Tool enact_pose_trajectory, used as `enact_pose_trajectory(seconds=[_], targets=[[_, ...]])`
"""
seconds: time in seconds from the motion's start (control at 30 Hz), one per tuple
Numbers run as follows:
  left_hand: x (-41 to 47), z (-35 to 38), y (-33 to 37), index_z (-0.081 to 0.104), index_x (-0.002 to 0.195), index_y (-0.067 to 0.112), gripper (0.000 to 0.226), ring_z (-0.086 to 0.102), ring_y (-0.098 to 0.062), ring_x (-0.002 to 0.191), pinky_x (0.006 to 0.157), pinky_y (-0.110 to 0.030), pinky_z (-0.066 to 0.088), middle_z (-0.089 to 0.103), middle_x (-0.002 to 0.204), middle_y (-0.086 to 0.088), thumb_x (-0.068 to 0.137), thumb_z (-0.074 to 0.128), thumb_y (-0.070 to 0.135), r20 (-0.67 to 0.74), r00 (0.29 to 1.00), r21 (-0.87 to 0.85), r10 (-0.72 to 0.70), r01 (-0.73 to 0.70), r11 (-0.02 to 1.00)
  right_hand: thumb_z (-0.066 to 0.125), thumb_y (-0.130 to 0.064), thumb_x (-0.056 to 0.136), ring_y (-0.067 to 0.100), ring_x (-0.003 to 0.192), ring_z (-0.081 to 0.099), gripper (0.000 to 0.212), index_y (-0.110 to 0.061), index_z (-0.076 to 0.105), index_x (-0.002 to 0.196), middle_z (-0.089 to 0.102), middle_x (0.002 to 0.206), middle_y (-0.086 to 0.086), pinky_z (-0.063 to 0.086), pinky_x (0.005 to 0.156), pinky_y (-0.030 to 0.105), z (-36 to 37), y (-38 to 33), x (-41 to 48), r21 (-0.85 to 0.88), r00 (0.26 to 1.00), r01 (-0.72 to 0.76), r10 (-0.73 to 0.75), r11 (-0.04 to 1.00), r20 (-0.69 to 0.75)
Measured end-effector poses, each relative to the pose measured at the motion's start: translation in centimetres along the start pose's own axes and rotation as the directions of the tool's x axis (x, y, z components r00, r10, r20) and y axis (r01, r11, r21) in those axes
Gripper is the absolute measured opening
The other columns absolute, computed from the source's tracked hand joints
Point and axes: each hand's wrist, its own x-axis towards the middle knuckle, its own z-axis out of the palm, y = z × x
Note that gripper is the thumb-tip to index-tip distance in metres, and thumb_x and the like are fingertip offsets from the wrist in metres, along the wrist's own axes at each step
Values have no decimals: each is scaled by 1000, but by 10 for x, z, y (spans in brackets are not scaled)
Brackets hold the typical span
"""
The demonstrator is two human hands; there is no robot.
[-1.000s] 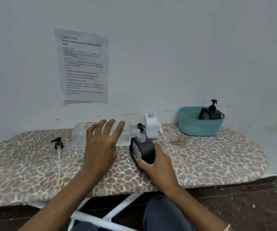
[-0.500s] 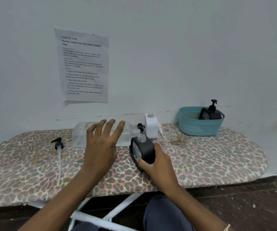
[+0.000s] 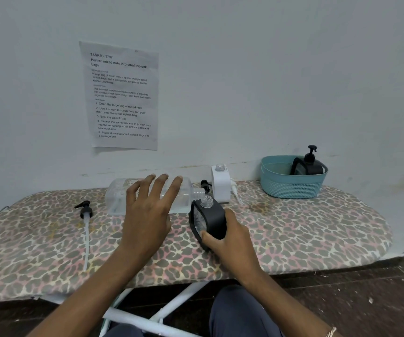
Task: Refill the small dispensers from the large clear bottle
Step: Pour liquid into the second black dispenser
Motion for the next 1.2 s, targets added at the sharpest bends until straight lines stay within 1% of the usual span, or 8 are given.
enact_pose_trajectory(seconds=[0.13,0.23,0.4,0.73,0.9,1.03,1.1,1.2], targets=[[0,-1,1,59,148,15,91,57,-42,134,106,-57,38,63,141,-17,62,79,-10,-2,1000,-8,-8,8,1000,78,-38,86,-8,88,67,37,-53,49,105,67,99,-32,52,65,11,0,0,0,-5,1000,0,0,1000,6],[-1,-1,1,59,148,16,92,56,-41,134,106,-56,38,62,142,-16,62,80,-10,-3,1000,-8,-11,11,1000,77,-39,85,-5,86,68,36,-48,51,107,70,94,-20,53,64,14,1,2,0,-14,1000,4,-4,1000,-7],[-1,0,1,58,148,15,93,56,-42,134,107,-56,37,62,142,-17,61,77,-11,-14,1000,-11,-8,8,1000,78,-39,85,-5,86,68,40,-42,53,116,71,96,-18,52,64,14,1,2,1,-13,1000,-1,1,1000,-2],[-1,3,0,58,148,15,93,56,-42,134,106,-57,38,62,142,-17,61,78,-10,-20,1000,1,-7,7,1000,79,-38,86,-7,86,67,40,-40,53,116,70,96,-20,50,64,11,1,3,1,-19,1000,2,-2,1000,-1],[-2,4,0,59,148,15,92,57,-42,133,106,-57,39,62,142,-17,61,79,-10,-31,1000,4,-4,4,1000,79,-38,86,-7,85,68,38,-46,51,111,70,95,-19,52,62,13,1,3,1,-8,1000,-7,7,1000,2],[-2,6,0,59,148,15,93,57,-42,133,106,-56,38,62,141,-17,61,79,-10,-55,998,4,-3,3,1000,79,-39,85,-6,85,68,39,-47,51,111,71,94,-20,52,63,13,1,3,1,-1,1000,-9,9,1000,-5],[-3,7,0,58,148,15,92,57,-42,133,106,-56,37,62,141,-17,62,79,-10,-69,998,5,-1,1,1000,79,-39,84,-5,83,69,38,-49,51,108,71,93,-21,52,61,13,0,3,1,14,1000,-14,14,1000,-5],[-4,10,0,57,149,15,92,57,-41,133,106,-55,36,62,141,-16,63,79,-9,-90,996,1,-6,6,1000,80,-38,84,-6,83,70,38,-48,52,108,68,99,-33,52,61,12,-1,1,1,37,1000,-11,11,999,-2]])
